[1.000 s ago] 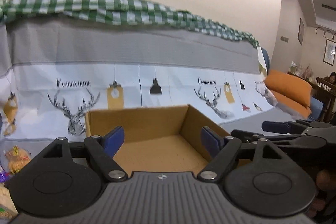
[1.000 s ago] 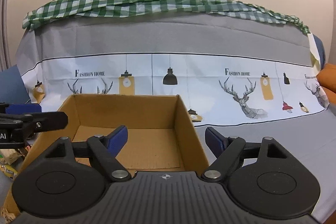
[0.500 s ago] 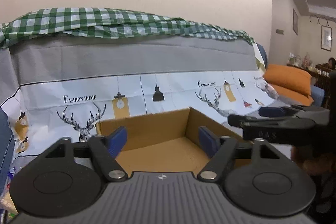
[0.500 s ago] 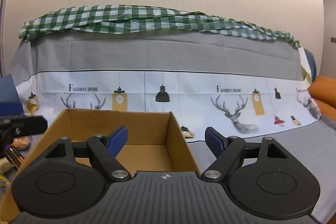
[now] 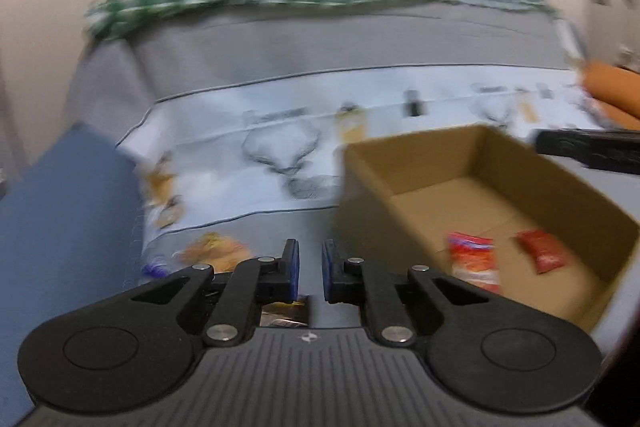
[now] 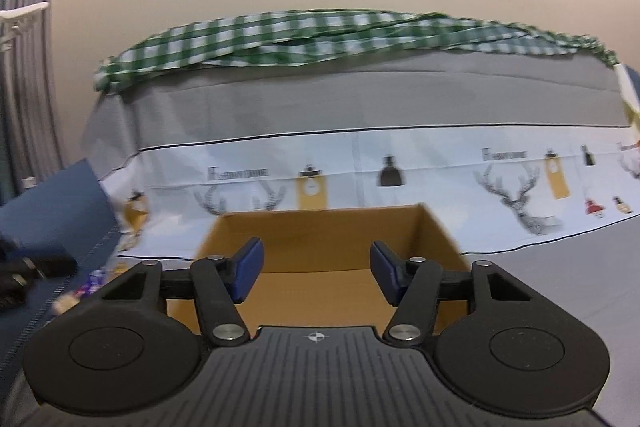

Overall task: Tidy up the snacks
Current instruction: 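Move both tools back to the snack pile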

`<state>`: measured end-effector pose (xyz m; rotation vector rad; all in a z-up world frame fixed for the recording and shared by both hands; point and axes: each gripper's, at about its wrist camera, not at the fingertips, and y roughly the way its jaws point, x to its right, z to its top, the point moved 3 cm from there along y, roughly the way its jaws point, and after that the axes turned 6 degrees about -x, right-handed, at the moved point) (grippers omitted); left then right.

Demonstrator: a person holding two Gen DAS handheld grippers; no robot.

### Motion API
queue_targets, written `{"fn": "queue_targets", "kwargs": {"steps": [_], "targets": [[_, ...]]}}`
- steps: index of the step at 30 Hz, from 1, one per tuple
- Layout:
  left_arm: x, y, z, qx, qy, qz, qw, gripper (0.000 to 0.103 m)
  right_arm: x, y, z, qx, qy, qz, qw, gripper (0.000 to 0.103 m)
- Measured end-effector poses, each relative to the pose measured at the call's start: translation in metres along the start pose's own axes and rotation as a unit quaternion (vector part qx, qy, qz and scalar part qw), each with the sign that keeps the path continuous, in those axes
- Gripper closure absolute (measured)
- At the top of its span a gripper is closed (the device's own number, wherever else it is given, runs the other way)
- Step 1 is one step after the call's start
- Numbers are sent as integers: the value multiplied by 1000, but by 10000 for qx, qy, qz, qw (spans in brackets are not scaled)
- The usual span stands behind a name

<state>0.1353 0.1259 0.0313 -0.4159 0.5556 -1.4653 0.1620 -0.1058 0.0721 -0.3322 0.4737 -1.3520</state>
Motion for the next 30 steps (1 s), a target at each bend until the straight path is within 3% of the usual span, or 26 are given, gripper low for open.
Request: {"fn": "queue_targets", "kwargs": {"steps": [5, 11, 16, 21, 26, 30], "targets": [[-42, -3, -3, -3, -936, 100, 9956, 89, -42, 6, -5, -122, -212, 536, 9983, 70], [-84, 4, -7, -295, -1890, 204, 9813, 89, -99, 11, -13, -232, -528, 1340, 9893, 72], [-112, 14, -13, -565, -2534, 236, 9654, 88, -150, 19, -31, -623, -1072, 1969, 9725, 72], [-126, 24, -21, -836, -2833, 259, 9550, 74, -186, 30, -53, -922, -1620, 2117, 9594, 72], [-129, 39, -27, -1037, -3012, -36, 9479, 42, -203, 42, -67, -1107, -1783, 2173, 9533, 68], [-126, 51, -29, -1244, -3039, -132, 9445, 39, -217, 63, -74, -1351, -1895, 2032, 9511, 59]]}}
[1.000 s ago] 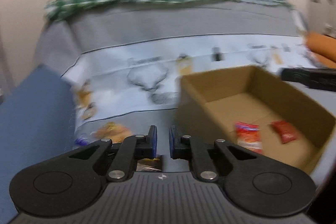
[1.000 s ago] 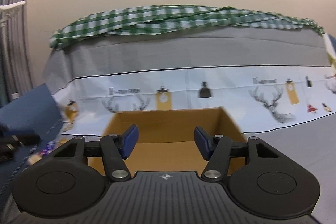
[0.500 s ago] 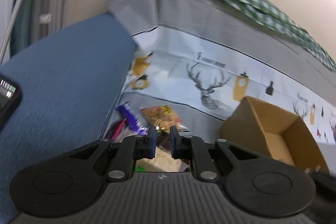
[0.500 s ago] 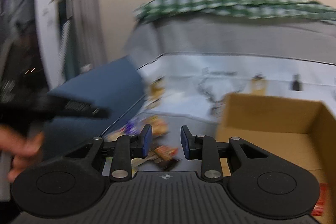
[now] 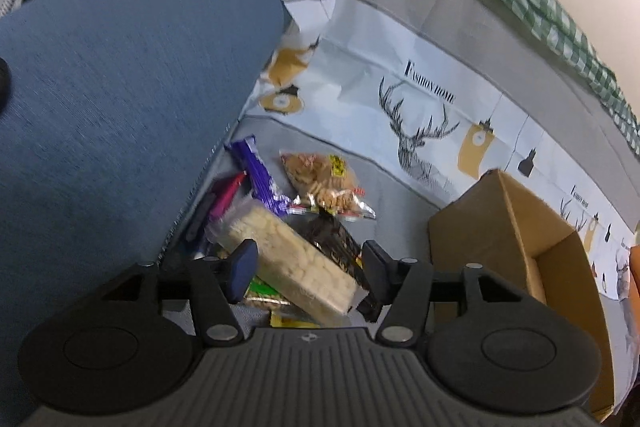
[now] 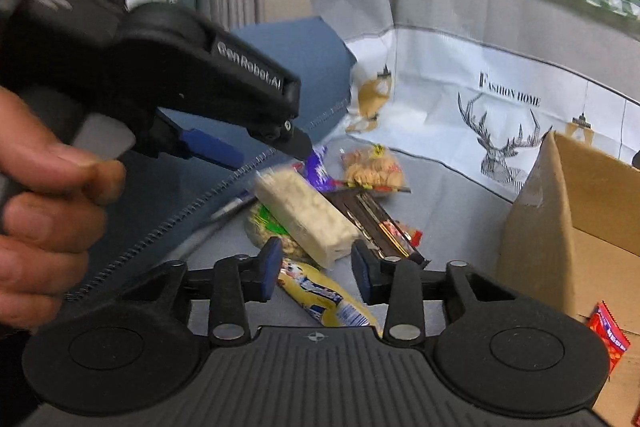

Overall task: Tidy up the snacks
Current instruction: 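Move both tools back to the snack pile, then grasp the white rice-cracker bar with the left gripper while the right gripper grasps the yellow candy stick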

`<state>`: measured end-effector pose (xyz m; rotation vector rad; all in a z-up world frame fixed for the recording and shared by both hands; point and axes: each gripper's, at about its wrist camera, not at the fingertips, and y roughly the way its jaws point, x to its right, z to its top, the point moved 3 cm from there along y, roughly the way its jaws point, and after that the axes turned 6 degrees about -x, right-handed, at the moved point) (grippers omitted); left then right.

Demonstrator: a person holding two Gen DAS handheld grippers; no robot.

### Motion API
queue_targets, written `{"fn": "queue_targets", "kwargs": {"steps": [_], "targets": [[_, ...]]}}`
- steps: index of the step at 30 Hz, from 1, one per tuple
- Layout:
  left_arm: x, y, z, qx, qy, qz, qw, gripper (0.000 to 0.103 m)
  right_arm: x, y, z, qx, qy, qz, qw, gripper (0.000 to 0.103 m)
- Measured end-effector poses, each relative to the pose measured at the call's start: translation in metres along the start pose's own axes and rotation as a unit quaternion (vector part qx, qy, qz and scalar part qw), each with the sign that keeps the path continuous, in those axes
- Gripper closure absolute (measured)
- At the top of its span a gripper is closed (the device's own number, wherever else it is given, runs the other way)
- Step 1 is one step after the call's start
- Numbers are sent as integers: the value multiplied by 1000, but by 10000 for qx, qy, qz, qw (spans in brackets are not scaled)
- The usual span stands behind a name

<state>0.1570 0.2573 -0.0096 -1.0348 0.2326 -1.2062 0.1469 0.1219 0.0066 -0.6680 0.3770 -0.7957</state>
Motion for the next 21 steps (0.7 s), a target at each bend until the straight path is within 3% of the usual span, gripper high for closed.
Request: {"fn": "queue_targets", "kwargs": {"steps": [2, 7, 17, 19, 21], "targets": [[3, 6, 0, -79, 47, 35, 10000, 36, 0, 11, 3, -91, 15, -33, 10000, 49], [2, 21, 1, -275, 64, 178, 9994, 25, -2, 42, 5, -529, 25, 100, 9985, 43], [-5, 50, 6, -682, -74, 350, 9970, 19, 1, 78, -1, -1373, 243, 250, 9899, 41], [-6, 55, 9, -695, -150, 361, 9968, 19, 0, 81, -4, -1556, 189, 246, 9873, 48], [-8, 59, 11, -706, -215, 383, 9965, 19, 0, 81, -7, -1685, 230, 348, 9848, 68]]}}
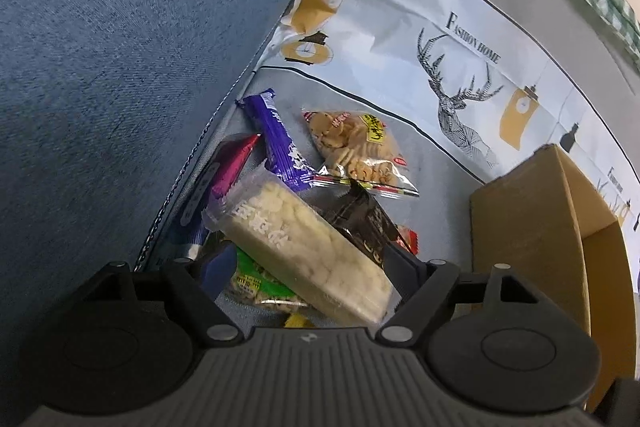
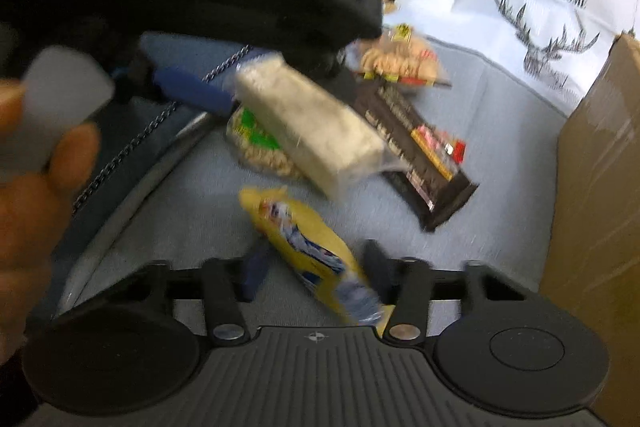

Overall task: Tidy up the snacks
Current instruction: 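Grasp the white rice-cracker bar with the left gripper while the right gripper grasps the yellow candy stick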

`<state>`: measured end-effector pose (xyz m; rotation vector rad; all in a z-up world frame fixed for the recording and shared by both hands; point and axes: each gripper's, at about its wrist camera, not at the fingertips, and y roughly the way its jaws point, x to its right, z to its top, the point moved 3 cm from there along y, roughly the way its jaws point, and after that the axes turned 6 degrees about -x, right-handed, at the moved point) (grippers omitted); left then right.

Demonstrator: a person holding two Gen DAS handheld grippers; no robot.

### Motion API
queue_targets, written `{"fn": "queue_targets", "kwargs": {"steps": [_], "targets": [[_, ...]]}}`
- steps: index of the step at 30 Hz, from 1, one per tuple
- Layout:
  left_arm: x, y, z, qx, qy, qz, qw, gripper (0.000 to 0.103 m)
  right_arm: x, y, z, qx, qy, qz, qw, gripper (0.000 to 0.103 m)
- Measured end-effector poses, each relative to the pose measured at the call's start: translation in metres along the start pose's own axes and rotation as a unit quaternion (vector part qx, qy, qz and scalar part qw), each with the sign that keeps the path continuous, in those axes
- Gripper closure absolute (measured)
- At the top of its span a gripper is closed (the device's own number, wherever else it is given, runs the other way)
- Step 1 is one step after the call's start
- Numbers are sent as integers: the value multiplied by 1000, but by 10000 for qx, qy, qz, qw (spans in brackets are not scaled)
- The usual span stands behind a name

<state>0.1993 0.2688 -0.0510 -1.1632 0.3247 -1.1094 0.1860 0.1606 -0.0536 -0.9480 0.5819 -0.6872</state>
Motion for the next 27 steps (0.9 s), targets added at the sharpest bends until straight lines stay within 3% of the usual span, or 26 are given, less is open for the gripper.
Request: {"fn": "queue_targets", "kwargs": {"steps": [2, 4, 9, 15, 16, 18, 20, 27], "targets": [[1, 4, 2, -25, -9, 62, 10000, 19, 1, -2, -2, -58, 115, 158, 9998, 82], [3, 8, 3, -43, 27, 153, 9999, 19, 5, -6, -4, -97, 325, 342, 9988, 86], [12, 17, 6, -25, 263, 404, 9988, 18, 16, -16, -14, -239, 890, 583, 9940, 87], [34, 28, -1, -45, 1133, 967, 9888, 17, 20, -24, -24, -311, 1086, 548, 9921, 87], [35, 28, -3, -43, 1265, 1040, 9865, 20, 20, -23, -26, -338, 1093, 525, 9920, 87], [36, 25, -6, -32, 1404, 1090, 9841, 35, 20, -22, -28, -361, 1110, 487, 9920, 87], [35, 18, -11, 4, 1532, 1165, 9813, 63, 20, -23, -30, -331, 1106, 476, 9922, 87], [33, -18, -30, 196, 1732, 883, 9807, 63, 14, -33, -43, -246, 1075, 335, 9933, 88]]}}
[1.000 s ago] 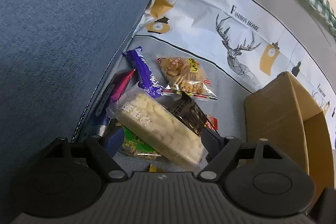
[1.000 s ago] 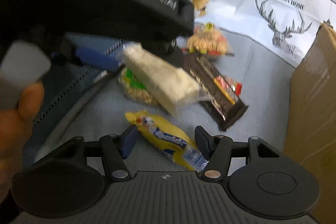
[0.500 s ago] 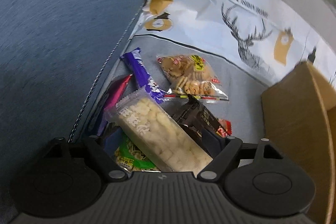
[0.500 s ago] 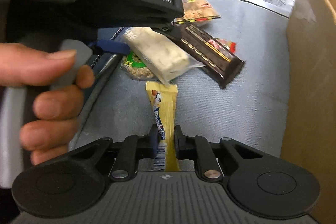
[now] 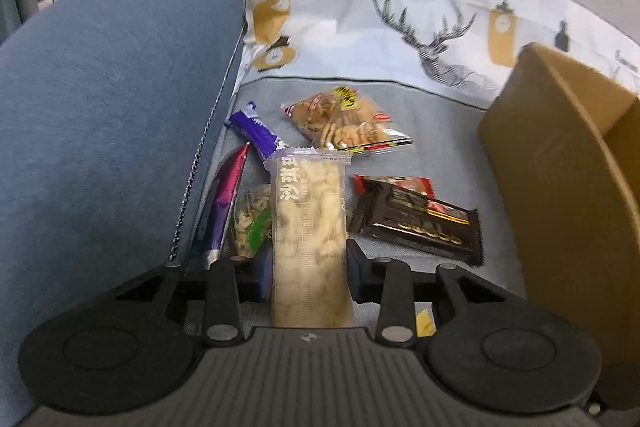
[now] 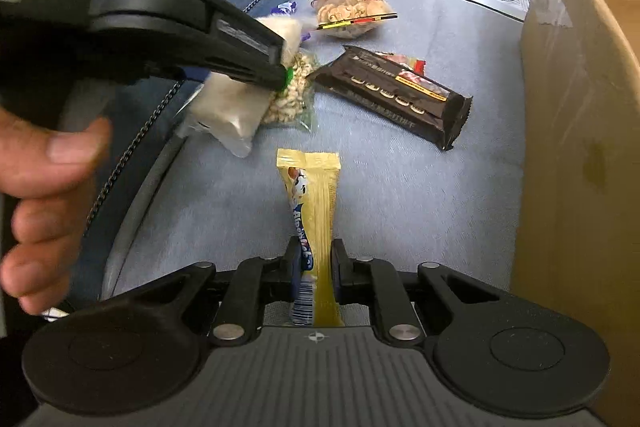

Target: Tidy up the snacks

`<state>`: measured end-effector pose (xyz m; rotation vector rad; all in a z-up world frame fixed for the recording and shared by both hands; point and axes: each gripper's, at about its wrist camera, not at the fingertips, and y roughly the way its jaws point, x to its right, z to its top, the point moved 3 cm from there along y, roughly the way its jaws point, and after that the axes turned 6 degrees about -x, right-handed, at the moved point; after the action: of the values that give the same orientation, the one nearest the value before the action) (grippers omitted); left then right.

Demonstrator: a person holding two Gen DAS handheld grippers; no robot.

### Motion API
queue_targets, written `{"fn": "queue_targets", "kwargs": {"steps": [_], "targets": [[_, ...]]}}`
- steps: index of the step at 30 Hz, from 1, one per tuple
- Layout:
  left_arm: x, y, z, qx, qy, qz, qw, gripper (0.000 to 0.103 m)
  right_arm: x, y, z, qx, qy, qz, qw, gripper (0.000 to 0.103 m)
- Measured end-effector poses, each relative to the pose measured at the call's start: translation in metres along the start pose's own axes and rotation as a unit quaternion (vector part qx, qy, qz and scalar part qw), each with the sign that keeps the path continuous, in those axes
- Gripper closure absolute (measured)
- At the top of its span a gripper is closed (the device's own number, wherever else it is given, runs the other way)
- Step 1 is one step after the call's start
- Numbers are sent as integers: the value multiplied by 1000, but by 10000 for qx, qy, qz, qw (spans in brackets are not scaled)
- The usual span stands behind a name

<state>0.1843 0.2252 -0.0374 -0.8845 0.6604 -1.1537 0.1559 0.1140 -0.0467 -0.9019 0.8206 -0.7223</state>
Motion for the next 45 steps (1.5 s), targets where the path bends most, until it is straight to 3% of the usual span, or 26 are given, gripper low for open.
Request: {"fn": "queue_targets", "kwargs": {"steps": [10, 17, 26, 40, 45], "targets": [[8, -19, -31, -375, 252, -839, 9954, 63, -5, -22, -31, 70, -41, -216, 9997, 89], [11, 1, -46, -957, 530, -677, 9917, 62, -5, -22, -37, 48, -123, -218, 9997, 88], [7, 12, -45, -1094, 513, -626, 9907, 54, -2, -16, -30, 86, -81, -240, 9996, 88], [10, 14, -46, -1131, 601, -586, 9900, 54, 1, -5, -28, 95, -83, -389, 9992, 84], [9, 13, -45, -1077, 565, -573, 9909, 59, 1, -13, -27, 298, -75, -381, 9988, 91]]}}
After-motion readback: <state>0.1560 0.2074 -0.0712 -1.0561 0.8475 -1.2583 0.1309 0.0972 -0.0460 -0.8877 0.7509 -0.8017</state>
